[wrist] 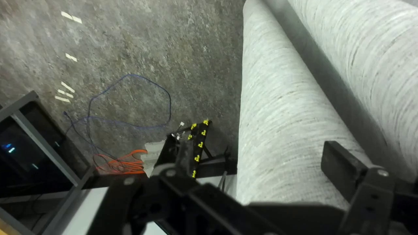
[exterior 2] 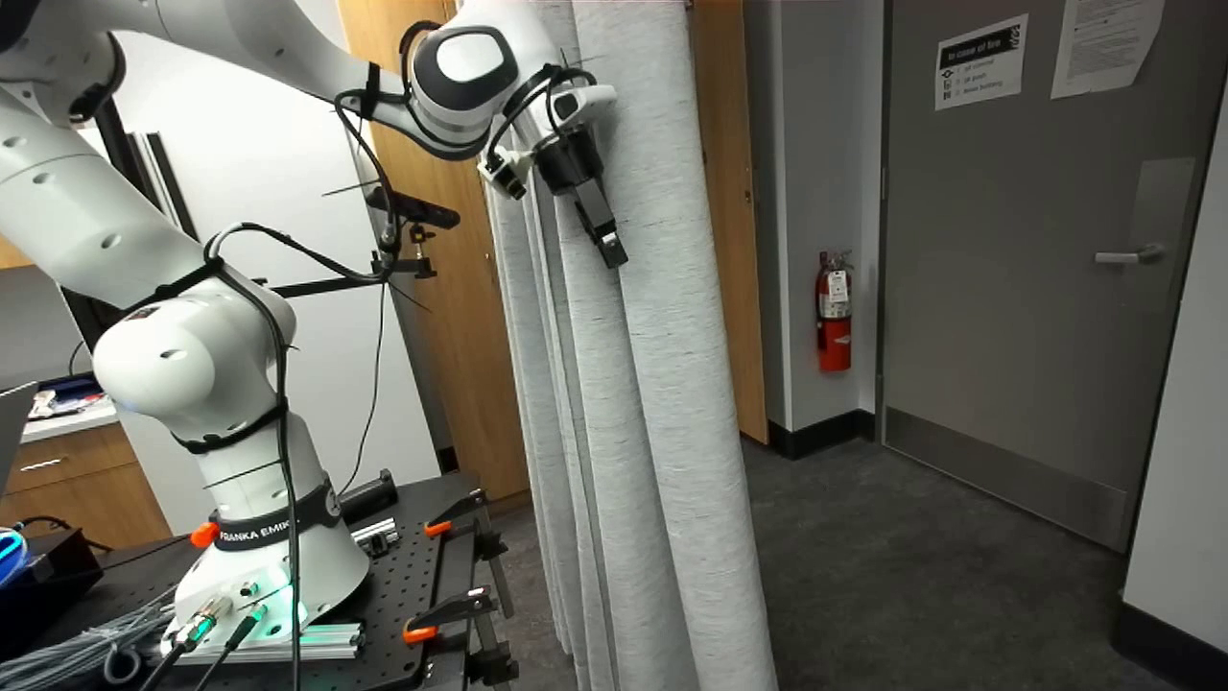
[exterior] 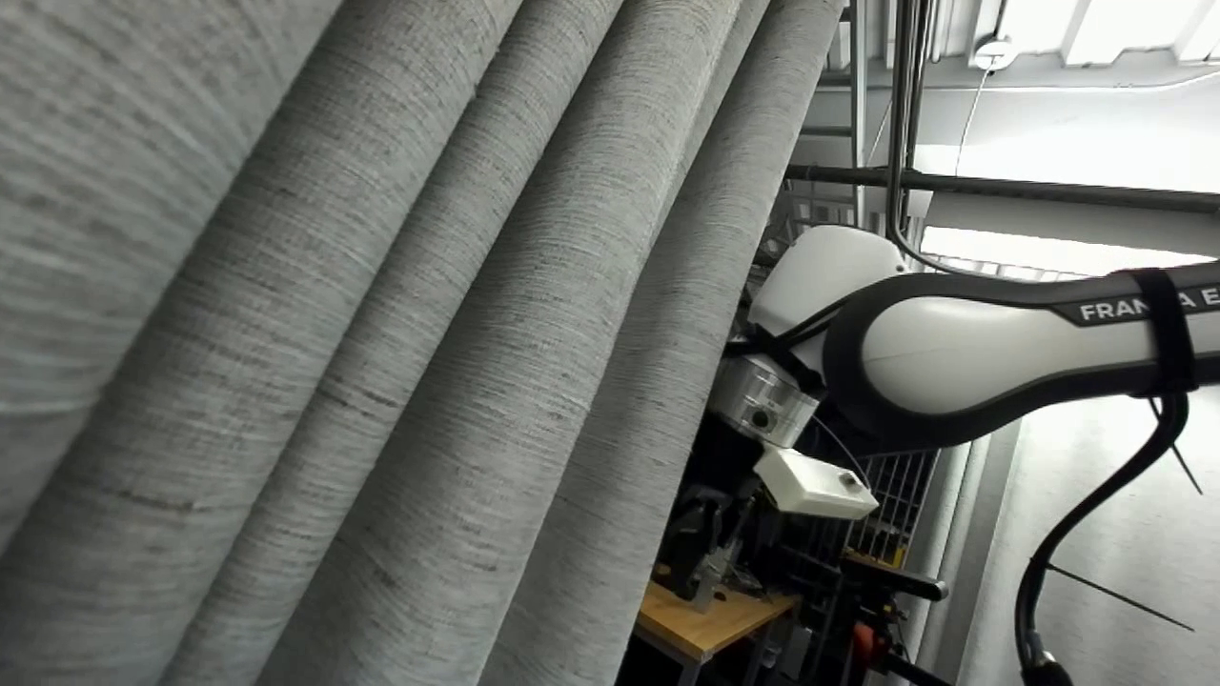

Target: Draw the curtains open

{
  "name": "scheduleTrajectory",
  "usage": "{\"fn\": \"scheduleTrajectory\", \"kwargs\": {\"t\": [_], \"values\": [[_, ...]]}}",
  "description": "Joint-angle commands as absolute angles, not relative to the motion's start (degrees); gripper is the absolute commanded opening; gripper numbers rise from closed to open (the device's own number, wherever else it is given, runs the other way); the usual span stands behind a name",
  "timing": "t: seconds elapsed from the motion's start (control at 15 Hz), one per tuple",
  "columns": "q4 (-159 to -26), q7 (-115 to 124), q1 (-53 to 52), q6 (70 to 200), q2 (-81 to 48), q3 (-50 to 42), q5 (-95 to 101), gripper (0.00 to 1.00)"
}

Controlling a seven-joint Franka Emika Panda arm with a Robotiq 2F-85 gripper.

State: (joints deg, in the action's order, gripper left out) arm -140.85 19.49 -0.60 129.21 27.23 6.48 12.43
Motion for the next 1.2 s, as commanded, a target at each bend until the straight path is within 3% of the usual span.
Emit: {"fn": "scheduleTrajectory", "kwargs": {"t": [0.0, 1.13], "values": [[-143.32, 9.03, -2.29, 136.97, 29.66, 1.62, 6.49, 1.0], [-140.47, -28.05, -12.03, 138.51, 35.29, -9.35, -9.9, 1.0]]}}
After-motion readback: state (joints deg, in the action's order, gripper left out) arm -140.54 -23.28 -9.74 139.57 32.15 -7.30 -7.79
